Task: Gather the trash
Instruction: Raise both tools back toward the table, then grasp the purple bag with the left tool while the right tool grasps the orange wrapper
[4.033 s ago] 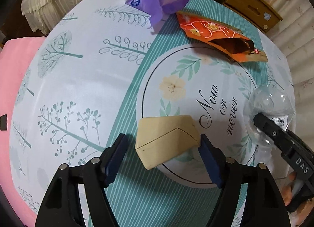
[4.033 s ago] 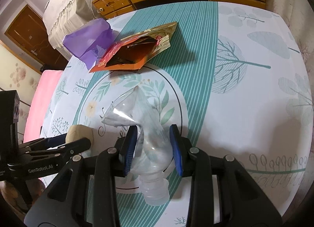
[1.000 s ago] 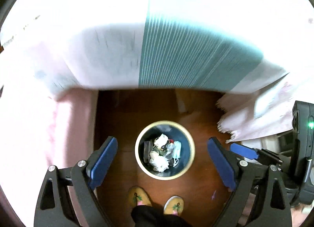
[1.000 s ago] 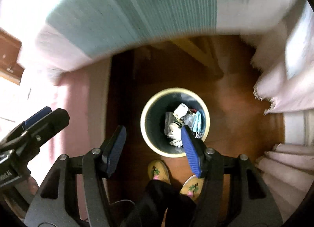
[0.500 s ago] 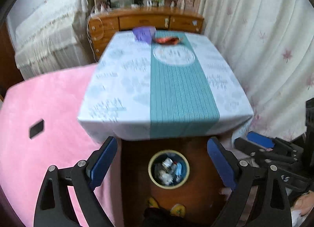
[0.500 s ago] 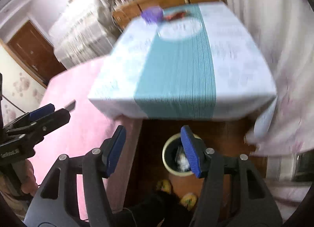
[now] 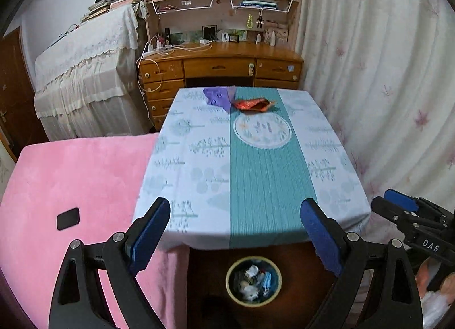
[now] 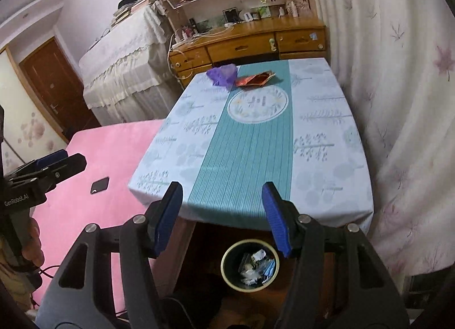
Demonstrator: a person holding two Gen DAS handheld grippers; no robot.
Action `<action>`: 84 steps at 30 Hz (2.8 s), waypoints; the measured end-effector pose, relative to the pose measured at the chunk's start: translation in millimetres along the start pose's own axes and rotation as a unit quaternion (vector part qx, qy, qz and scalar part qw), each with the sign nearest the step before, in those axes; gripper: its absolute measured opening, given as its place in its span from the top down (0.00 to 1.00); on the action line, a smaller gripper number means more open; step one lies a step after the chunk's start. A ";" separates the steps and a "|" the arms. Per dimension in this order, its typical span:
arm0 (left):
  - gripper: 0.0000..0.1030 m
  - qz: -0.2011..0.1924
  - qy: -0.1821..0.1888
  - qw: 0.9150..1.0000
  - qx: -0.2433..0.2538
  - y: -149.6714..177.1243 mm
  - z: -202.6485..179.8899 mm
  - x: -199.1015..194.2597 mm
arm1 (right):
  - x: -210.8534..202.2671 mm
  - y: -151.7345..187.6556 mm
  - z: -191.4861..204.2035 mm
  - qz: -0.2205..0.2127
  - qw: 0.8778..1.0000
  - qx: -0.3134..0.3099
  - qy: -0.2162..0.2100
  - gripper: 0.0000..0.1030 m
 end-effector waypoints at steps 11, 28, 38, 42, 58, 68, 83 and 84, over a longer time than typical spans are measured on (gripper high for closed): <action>0.09 0.013 0.017 1.000 -0.011 -87.0 63.5 162.8 | 137.3 -50.8 -33.1 0.003 0.998 0.045 0.043 0.46; 0.09 0.142 0.114 0.980 -0.074 -195.7 106.8 586.5 | 501.3 -138.2 -130.5 0.071 0.971 0.176 0.148 0.37; 0.09 0.216 0.106 0.956 -0.170 -138.0 109.7 712.6 | 628.0 -120.8 -195.8 0.074 0.950 0.247 0.176 0.33; 0.09 0.231 0.106 0.948 -0.191 -121.9 108.5 740.2 | 657.4 -115.5 -214.3 0.072 0.947 0.256 0.182 0.32; 0.86 0.250 0.106 0.952 -0.144 -84.1 81.4 759.1 | 713.3 -123.7 -171.8 0.063 0.972 0.145 0.173 0.73; 1.00 0.203 0.100 0.971 -0.082 -86.8 90.3 699.3 | 670.1 -129.0 -126.7 0.050 0.982 0.118 0.139 0.94; 1.00 0.139 0.094 0.986 -0.025 -38.3 69.2 411.7 | 388.0 -69.5 -57.3 0.035 0.994 0.051 0.089 0.95; 1.00 0.135 0.090 0.987 -0.022 -30.7 64.9 391.9 | 365.1 -58.8 -53.6 0.036 0.995 0.046 0.080 0.95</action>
Point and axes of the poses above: each gripper's, at about its wrist camera, not at the fingertips, and x roughly the way its jaws point, z to its left, y to its underside, the point moved 8 cm from there along x, roughly the way its jaws point, and after that the axes turned 15 degrees about -z, right-handed, at the moved point
